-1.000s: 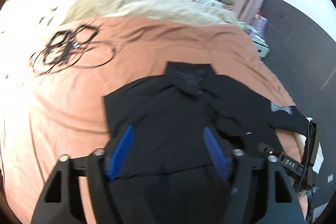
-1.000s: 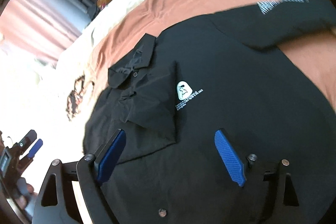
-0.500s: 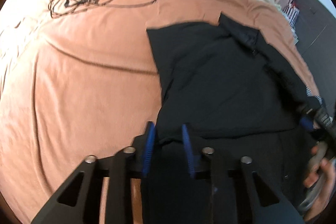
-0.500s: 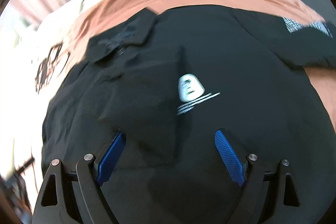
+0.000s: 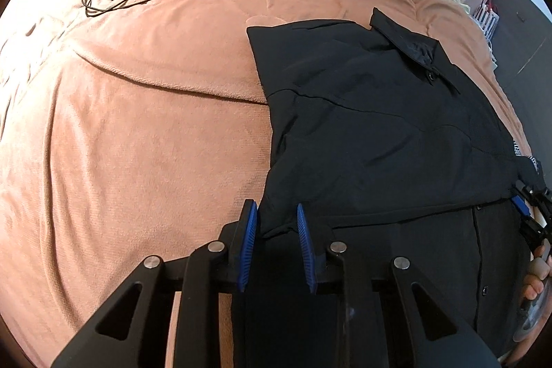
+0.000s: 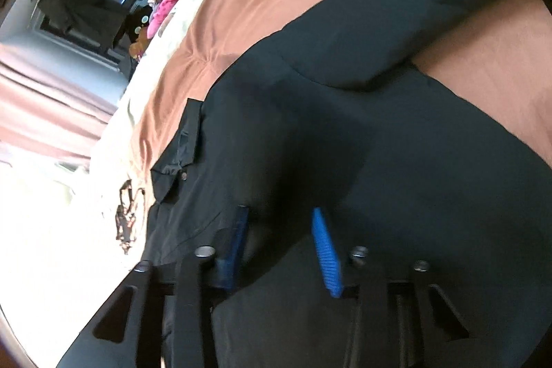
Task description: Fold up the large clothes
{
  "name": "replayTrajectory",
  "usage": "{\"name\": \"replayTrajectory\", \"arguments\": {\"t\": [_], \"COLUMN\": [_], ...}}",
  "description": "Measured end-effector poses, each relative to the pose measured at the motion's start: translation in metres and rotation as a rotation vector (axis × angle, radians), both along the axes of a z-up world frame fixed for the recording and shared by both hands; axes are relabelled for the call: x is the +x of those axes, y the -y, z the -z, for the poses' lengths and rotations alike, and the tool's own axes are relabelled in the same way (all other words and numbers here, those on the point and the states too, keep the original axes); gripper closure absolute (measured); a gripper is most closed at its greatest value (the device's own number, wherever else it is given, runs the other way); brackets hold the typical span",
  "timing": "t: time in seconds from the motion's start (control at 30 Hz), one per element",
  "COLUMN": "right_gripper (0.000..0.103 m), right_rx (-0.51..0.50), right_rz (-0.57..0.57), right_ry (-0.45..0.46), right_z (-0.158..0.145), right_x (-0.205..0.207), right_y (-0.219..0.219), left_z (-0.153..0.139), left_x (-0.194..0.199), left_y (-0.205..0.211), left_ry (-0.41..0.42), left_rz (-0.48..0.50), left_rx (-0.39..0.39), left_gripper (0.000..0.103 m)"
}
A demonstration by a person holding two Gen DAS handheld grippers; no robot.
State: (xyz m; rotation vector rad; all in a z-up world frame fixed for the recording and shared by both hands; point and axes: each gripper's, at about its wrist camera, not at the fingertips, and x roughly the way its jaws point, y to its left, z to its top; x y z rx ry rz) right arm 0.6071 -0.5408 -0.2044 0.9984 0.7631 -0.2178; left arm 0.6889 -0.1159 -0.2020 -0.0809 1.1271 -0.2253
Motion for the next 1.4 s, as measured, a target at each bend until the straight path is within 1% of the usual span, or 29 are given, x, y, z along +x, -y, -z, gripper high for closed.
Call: {"name": "replayTrajectory", "arguments": {"t": [0.03, 0.1, 0.13, 0.23, 0.3, 0.4, 0.47, 0.5, 0.53, 0.57, 0.6, 0.63, 0.67, 0.7, 0.73, 0.77, 0.83, 0.97, 1.1, 1.2, 1.3, 1.4], "right_gripper": [0.08, 0.092, 0.095, 0.097, 0.097, 0.097, 0.09, 0.08, 0.068, 0.063, 0.054, 0.048, 0.047, 0.047, 0.047, 0.047, 0.047, 0.047, 0.047, 0.047, 0.047, 0.047], "right_rx": [0.007, 0.024, 0.034, 0.066, 0.065, 0.078, 0.133, 0.142, 0.144, 0.148, 0.149, 0.14, 0.121, 0.085, 0.061, 0.029, -0.034, -0.094, -0.15, -0.17, -0.161, -0.151], "right_rz": [-0.008, -0.026, -0.027, -0.028, -0.037, -0.05, -0.039, -0.035, -0.031, -0.024, -0.012, -0.002, 0.006, -0.001, -0.007, -0.009, 0.004, 0.05, 0.127, 0.186, 0.243, 0.274], "right_ry": [0.004, 0.016, 0.019, 0.051, 0.071, 0.062, 0.055, 0.055, 0.058, 0.066, 0.075, 0.077, 0.074, 0.069, 0.068, 0.059, 0.027, -0.007, -0.029, -0.034, -0.025, -0.016], "right_z": [0.002, 0.01, 0.014, 0.02, 0.02, 0.026, 0.029, 0.026, 0.022, 0.018, 0.013, 0.007, 0.001, -0.007, -0.012, -0.017, -0.027, -0.04, -0.057, -0.065, -0.069, -0.072], "right_x": [0.0, 0.008, 0.013, 0.026, 0.037, 0.042, 0.036, 0.032, 0.028, 0.024, 0.016, 0.01, 0.003, -0.004, -0.007, -0.013, -0.025, -0.048, -0.078, -0.098, -0.12, -0.129], "right_y": [-0.001, -0.007, -0.01, -0.004, -0.004, -0.002, 0.004, 0.006, 0.008, 0.009, 0.011, 0.013, 0.015, 0.018, 0.021, 0.026, 0.042, 0.083, 0.128, 0.158, 0.185, 0.207], "left_z": [0.001, 0.001, 0.001, 0.001, 0.0, -0.005, -0.01, -0.014, -0.018, -0.022, -0.026, -0.03, -0.035, -0.039, -0.046, -0.051, -0.058, -0.065, -0.068, -0.068, -0.065, -0.061], "left_x": [-0.001, -0.002, -0.002, -0.003, -0.003, -0.006, -0.009, -0.01, -0.012, -0.014, -0.015, -0.017, -0.02, -0.022, -0.026, -0.03, -0.034, -0.037, -0.037, -0.037, -0.035, -0.031], "left_y": [-0.001, -0.002, -0.002, -0.006, -0.007, -0.009, -0.01, -0.01, -0.008, -0.007, -0.004, -0.001, 0.001, 0.002, 0.005, 0.006, 0.014, 0.031, 0.045, 0.051, 0.054, 0.054], "left_ry": [0.0, 0.002, 0.001, -0.003, -0.006, 0.001, 0.007, 0.009, 0.013, 0.02, 0.027, 0.032, 0.043, 0.054, 0.077, 0.099, 0.119, 0.133, 0.143, 0.151, 0.151, 0.147], "left_rz": [0.0, 0.004, 0.003, -0.021, -0.041, -0.064, -0.076, -0.077, -0.076, -0.071, -0.064, -0.057, -0.051, -0.049, -0.049, -0.047, -0.035, -0.002, 0.029, 0.043, 0.049, 0.045], "left_rx": [0.0, 0.003, 0.002, -0.023, -0.044, -0.064, -0.09, -0.105, -0.114, -0.115, -0.111, -0.107, -0.108, -0.11, -0.118, -0.128, -0.139, -0.14, -0.132, -0.124, -0.104, -0.097], "left_gripper": [0.077, 0.077, 0.077, 0.077, 0.077, 0.077, 0.077, 0.077, 0.077, 0.077, 0.076, 0.066, 0.059, 0.043, 0.033, 0.031, 0.031, 0.031, 0.031, 0.031, 0.031, 0.031]}}
